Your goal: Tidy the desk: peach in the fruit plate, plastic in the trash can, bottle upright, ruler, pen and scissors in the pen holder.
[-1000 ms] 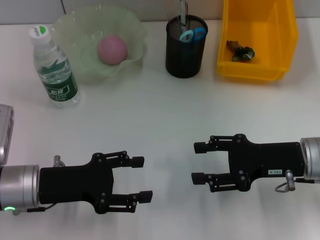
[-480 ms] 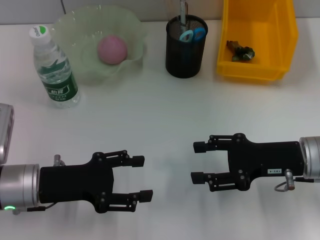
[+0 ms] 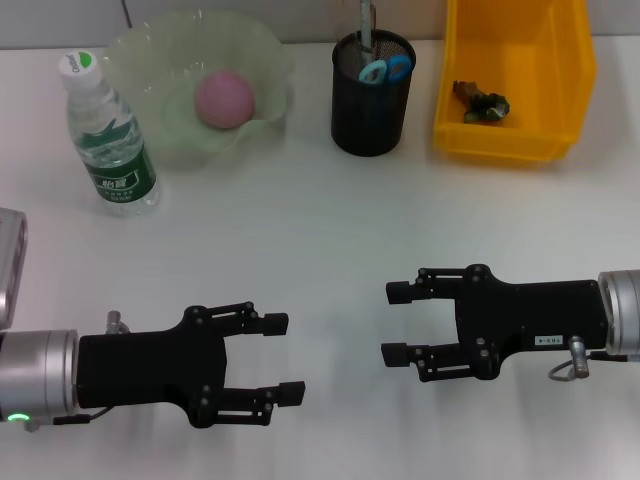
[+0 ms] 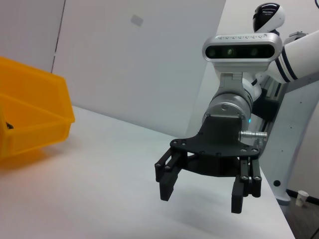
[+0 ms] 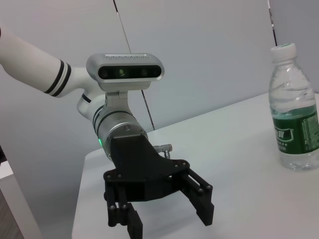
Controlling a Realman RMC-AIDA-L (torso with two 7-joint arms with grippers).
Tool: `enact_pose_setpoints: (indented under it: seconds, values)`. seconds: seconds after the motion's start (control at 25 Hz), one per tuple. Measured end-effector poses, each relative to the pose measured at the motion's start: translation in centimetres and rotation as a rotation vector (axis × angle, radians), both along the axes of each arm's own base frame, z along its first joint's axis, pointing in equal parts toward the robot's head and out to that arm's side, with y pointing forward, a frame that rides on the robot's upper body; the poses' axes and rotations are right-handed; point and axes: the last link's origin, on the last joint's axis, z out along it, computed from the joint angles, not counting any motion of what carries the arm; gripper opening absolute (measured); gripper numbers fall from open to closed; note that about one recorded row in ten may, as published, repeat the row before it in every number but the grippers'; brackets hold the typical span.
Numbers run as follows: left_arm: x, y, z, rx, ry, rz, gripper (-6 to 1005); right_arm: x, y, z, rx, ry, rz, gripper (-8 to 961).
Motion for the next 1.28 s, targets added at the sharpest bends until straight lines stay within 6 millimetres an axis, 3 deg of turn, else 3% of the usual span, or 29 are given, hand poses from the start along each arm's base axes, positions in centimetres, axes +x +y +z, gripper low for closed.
enact_pose_setpoints:
  seconds: [1.28]
  values:
    - [0.09,-0.06,-0.3,-0.001,-0.001,0.003,805,0.02,-0.01,0.0,-0.01,-0.002,-0.009,743]
